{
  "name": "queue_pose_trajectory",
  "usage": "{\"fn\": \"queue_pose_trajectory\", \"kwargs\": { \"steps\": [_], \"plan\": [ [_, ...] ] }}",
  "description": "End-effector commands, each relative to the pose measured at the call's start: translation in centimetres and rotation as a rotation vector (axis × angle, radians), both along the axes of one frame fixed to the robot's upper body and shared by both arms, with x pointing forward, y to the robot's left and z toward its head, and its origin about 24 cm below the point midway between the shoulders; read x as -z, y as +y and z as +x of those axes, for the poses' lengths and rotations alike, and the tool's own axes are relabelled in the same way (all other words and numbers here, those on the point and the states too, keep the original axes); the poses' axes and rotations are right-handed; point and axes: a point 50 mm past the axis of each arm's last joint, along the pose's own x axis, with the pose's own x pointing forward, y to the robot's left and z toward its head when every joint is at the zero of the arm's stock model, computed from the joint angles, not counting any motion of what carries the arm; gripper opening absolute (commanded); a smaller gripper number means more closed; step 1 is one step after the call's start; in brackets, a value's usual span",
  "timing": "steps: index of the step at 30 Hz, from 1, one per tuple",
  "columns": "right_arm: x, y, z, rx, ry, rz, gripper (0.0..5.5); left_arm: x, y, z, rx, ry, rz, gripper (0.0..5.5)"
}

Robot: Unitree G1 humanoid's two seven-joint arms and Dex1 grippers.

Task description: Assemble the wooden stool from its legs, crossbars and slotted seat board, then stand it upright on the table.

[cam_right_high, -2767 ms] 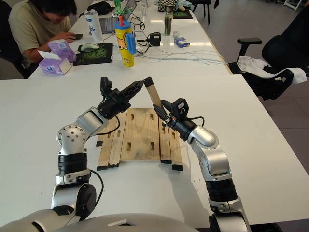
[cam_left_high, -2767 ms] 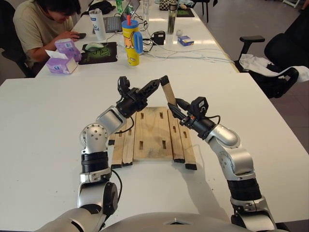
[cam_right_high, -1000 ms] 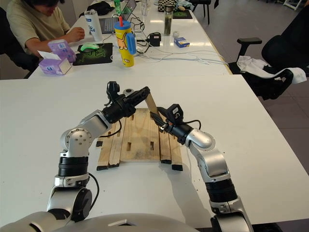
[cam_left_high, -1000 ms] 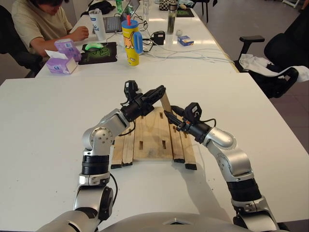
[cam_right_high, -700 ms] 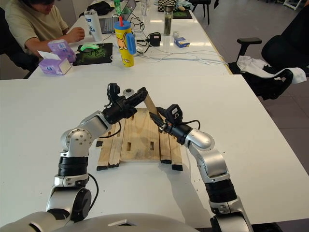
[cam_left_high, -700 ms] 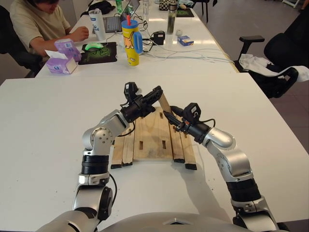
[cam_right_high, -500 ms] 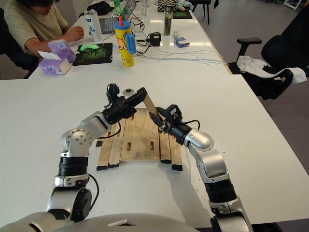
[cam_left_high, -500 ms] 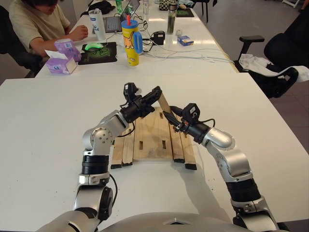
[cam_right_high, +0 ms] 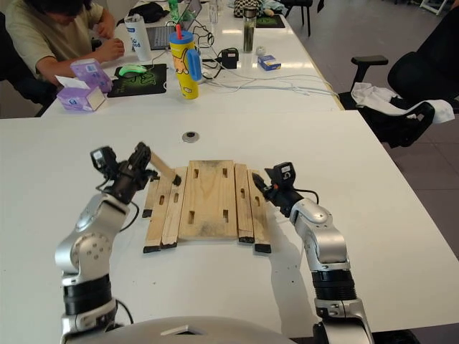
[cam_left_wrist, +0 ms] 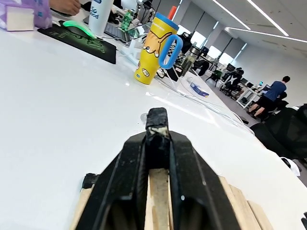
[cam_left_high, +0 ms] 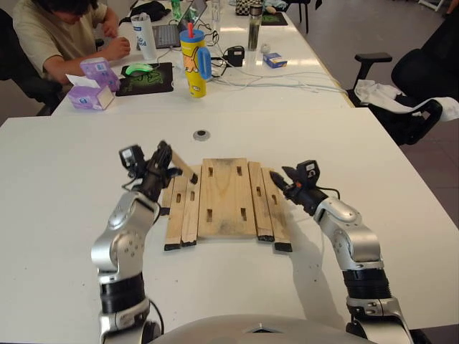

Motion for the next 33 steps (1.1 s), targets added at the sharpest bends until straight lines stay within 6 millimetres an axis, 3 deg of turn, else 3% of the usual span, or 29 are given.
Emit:
{"fn": "queue_pose_trajectory", "kwargs": {
  "steps": [1,18,30,33],
  "plan": [
    [0.0,0.3,0.1,0.011,0.006,0.008,2.19,-0.1,-0.4,-0.6,-0.051,-0.018,-0.022,0.42],
    [0.5,0.9,-0.1,-0.001,0.027,0.006,2.19,1.5,-1.2,-1.3,-0.048,0.060,-0.038,0.42],
    [0.8,1.4,-0.8,-0.011,0.038,0.000,2.19,3.0,0.0,-2.8,-0.131,0.147,0.099,0.42],
    [0.8,1.4,-0.9,-0.013,0.044,-0.007,2.19,3.4,-0.4,-2.8,-0.091,0.160,0.226,0.42]
  ]
}}
